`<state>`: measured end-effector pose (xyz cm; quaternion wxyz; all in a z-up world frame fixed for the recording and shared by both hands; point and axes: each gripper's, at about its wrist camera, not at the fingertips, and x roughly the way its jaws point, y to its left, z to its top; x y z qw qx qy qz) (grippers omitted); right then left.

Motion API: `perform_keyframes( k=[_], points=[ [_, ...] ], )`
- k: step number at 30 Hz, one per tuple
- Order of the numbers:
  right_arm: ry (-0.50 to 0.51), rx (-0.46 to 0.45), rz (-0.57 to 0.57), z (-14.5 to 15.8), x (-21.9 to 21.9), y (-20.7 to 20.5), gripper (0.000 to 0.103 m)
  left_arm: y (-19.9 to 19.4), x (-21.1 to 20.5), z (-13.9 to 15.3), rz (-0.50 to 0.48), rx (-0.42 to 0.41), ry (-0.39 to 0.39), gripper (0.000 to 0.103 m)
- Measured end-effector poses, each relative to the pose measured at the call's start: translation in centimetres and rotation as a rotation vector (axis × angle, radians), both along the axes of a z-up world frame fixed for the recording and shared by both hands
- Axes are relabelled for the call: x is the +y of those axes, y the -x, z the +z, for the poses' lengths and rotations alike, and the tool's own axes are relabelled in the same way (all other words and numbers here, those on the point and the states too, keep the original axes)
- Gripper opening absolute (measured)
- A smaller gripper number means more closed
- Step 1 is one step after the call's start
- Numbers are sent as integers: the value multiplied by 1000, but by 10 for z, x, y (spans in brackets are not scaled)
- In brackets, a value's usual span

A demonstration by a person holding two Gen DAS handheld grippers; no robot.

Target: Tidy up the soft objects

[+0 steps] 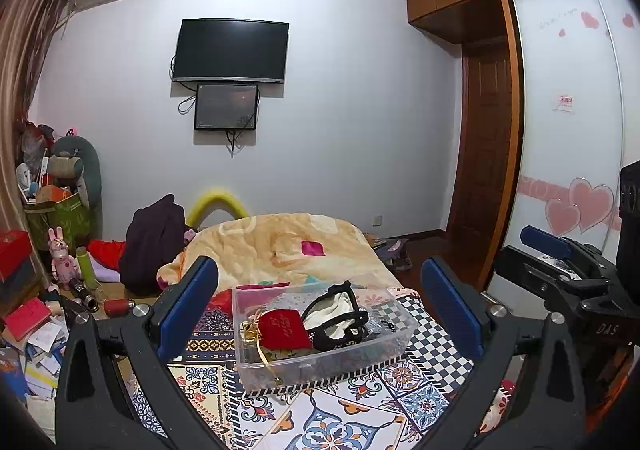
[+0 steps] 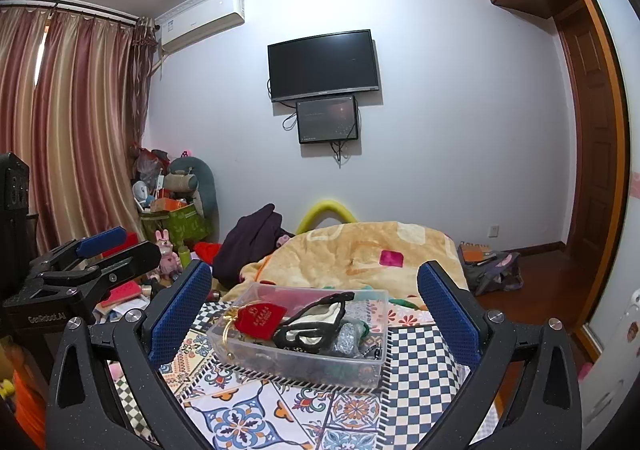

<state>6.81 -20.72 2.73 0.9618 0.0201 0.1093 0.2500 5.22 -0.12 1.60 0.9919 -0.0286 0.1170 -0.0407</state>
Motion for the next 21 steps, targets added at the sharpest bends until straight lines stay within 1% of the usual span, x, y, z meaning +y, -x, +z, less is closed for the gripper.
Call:
perform_keyframes(
  k=[17, 21],
  points=[
    [4, -3, -2, 0, 0, 1, 103, 1, 2, 3, -5, 0, 4, 103],
    [8, -1, 3, -1, 0, 1, 103, 1, 4, 4, -19, 5, 8, 103]
  ],
)
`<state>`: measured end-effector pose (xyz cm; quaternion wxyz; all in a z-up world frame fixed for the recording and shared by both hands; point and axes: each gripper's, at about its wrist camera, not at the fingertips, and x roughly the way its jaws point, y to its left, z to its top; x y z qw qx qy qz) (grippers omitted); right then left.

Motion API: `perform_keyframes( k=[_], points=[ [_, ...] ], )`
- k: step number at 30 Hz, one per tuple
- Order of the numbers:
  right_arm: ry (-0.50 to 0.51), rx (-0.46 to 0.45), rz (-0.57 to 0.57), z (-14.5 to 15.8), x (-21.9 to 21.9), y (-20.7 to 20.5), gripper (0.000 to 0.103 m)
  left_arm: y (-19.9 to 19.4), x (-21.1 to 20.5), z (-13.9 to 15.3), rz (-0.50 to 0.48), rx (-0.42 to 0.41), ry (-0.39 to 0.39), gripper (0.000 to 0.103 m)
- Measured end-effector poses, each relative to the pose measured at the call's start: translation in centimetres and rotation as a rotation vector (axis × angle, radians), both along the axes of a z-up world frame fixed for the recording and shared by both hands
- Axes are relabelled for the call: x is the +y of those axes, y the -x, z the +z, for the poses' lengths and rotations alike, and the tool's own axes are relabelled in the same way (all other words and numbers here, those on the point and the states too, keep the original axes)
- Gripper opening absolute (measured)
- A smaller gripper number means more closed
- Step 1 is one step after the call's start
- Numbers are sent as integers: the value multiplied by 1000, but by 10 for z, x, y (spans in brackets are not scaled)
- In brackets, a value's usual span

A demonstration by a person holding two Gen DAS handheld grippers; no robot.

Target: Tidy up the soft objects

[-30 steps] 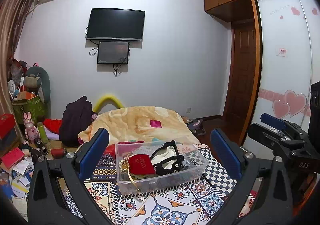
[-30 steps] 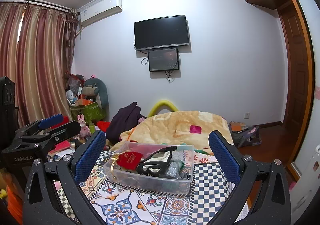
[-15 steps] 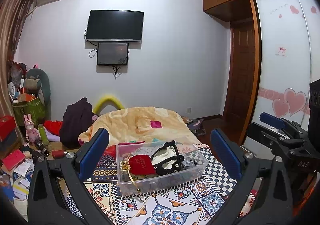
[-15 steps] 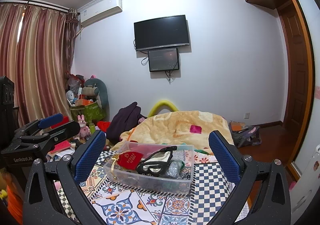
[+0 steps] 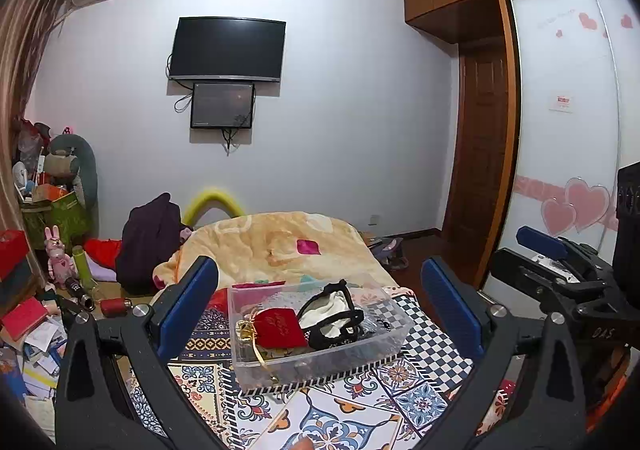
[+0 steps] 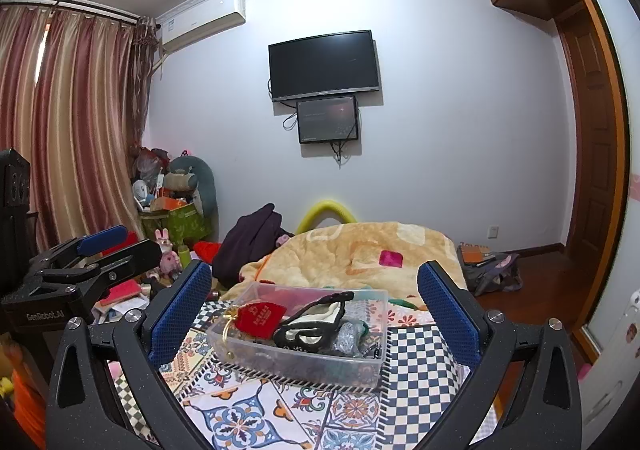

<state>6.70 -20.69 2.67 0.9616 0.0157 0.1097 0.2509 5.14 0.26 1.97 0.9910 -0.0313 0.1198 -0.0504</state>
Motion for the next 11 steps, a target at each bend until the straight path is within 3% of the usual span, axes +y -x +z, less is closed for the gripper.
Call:
perform_keyframes(
  k=[11],
  points=[
    [8, 2, 2, 0, 1, -1, 103, 3, -4, -2, -19, -3, -26, 103]
  ],
)
